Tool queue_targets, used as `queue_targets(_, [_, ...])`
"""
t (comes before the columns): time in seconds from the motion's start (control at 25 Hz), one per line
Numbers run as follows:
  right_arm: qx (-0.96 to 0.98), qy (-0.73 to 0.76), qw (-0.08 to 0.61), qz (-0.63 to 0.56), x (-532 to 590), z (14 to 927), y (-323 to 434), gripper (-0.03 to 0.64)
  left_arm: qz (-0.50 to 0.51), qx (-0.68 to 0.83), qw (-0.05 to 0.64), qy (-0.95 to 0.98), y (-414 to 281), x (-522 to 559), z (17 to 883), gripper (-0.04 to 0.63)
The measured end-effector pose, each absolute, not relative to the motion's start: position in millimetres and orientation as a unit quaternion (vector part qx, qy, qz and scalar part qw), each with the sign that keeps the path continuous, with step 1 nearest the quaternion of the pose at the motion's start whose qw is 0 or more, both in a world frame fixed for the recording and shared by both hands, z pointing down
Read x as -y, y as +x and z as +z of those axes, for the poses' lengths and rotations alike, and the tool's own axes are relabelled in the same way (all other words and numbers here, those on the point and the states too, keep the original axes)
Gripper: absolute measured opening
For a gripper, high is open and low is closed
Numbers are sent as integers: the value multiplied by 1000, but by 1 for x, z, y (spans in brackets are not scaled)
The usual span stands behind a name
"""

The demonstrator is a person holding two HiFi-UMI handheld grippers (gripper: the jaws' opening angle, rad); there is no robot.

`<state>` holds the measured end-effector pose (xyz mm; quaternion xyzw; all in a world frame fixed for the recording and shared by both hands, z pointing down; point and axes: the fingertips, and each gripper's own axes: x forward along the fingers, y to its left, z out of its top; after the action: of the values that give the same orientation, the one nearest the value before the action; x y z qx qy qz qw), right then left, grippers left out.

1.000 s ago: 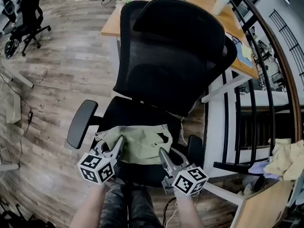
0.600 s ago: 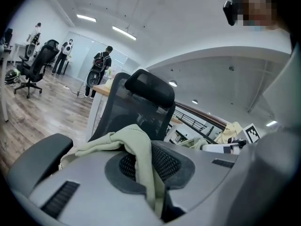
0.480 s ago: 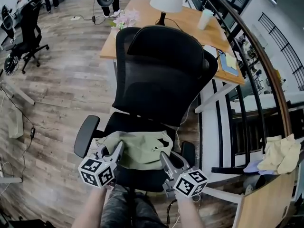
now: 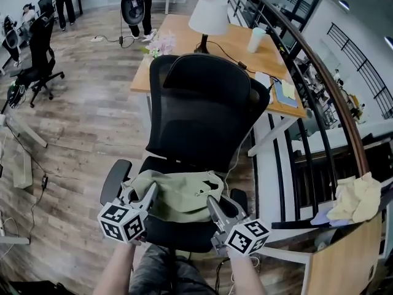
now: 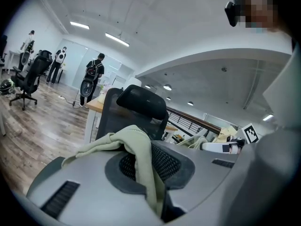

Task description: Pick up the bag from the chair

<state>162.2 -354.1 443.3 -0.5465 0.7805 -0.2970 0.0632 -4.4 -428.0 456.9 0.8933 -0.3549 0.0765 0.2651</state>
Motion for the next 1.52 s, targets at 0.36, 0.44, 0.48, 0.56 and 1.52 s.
queue_targets(0.36, [-779,-554,100,-276,355,401,165,89,63,352,241,902,-5,429,413,26])
queue_targets(0.44, [-779,-555,106,-270,355,392,166,89,58,350,236,905,-4,429,403,25])
queue_targets(0.48, [-780,-556,108,-266,355,387,166,89,56,350,232,906,-3,429,398,25])
queue_targets(0.56, [-781,-557,114,-260,356,378,167,87,55,349,223,909,-2,430,388,25])
queue_targets(1.52, [-778,-586,158,-160,363,263,182,87,1,335,153,930,4,445,274,25])
